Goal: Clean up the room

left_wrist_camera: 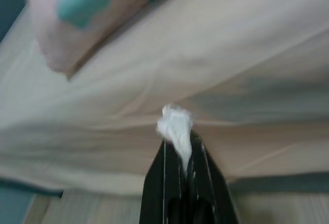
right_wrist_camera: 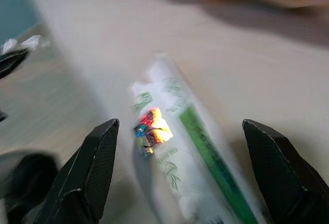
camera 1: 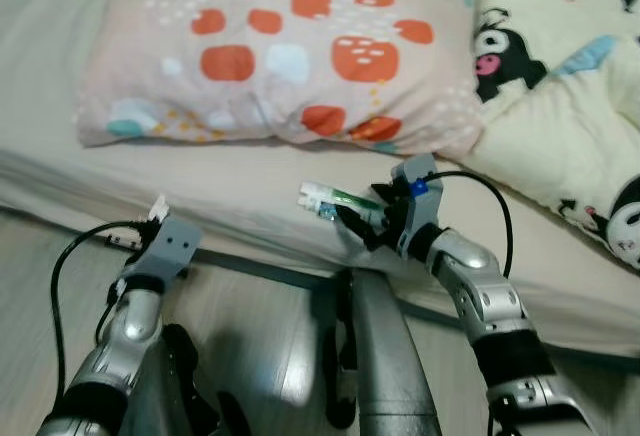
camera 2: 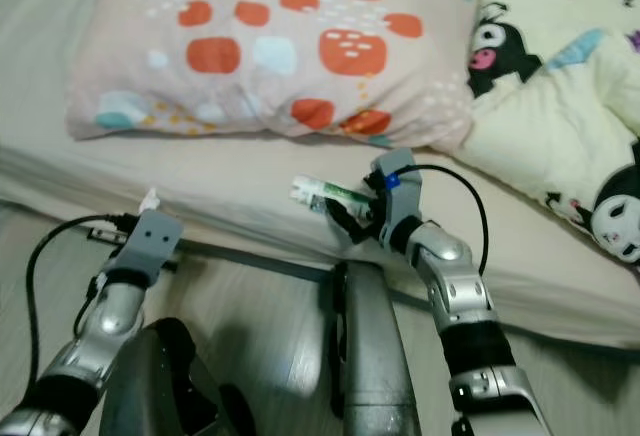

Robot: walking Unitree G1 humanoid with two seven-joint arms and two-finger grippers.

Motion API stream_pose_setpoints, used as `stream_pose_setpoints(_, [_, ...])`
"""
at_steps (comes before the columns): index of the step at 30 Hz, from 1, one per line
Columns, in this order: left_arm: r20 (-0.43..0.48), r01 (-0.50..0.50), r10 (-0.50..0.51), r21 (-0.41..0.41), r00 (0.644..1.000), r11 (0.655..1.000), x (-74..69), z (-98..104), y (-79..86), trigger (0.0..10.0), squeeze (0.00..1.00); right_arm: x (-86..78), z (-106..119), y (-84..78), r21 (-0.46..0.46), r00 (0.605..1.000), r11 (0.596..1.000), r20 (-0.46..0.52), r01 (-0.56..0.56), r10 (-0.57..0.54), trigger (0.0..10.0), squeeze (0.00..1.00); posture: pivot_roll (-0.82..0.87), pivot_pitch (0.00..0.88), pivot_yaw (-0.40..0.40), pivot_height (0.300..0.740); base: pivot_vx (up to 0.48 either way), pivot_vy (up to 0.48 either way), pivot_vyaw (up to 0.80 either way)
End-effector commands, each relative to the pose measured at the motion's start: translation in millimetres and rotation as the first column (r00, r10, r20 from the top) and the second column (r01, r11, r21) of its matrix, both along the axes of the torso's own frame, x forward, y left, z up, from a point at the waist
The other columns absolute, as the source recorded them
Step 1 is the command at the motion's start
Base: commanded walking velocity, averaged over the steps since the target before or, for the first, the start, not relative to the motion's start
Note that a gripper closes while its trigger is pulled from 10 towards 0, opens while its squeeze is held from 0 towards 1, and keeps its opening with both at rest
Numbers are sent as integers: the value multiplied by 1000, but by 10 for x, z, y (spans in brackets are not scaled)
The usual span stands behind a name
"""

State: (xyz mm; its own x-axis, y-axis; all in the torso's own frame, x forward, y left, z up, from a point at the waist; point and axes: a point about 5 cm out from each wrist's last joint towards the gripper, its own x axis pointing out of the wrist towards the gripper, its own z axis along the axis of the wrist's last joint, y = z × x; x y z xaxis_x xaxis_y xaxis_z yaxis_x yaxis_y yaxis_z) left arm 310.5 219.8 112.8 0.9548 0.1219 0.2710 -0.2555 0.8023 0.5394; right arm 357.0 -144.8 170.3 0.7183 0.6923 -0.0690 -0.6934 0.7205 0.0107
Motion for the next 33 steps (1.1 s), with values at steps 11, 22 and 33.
stream_pose_setpoints(11, [-85,13,-12,12,996,1000,-278,-93,76,0,0,205,-43,-499,-535,998,843,48,50,-29,10000,0,-114,516,-69,467,0,0,0])
stream_pose_setpoints(22, [-103,9,-9,1,995,1000,-284,-79,16,0,0,191,-171,-464,-514,997,854,39,75,-63,0,0,-106,478,-66,467,0,0,0])
stream_pose_setpoints(33, [-112,2,-10,-71,994,997,-130,-83,-78,0,0,208,-254,-320,-263,989,954,21,144,-143,0,0,-105,375,-65,467,0,0,0])
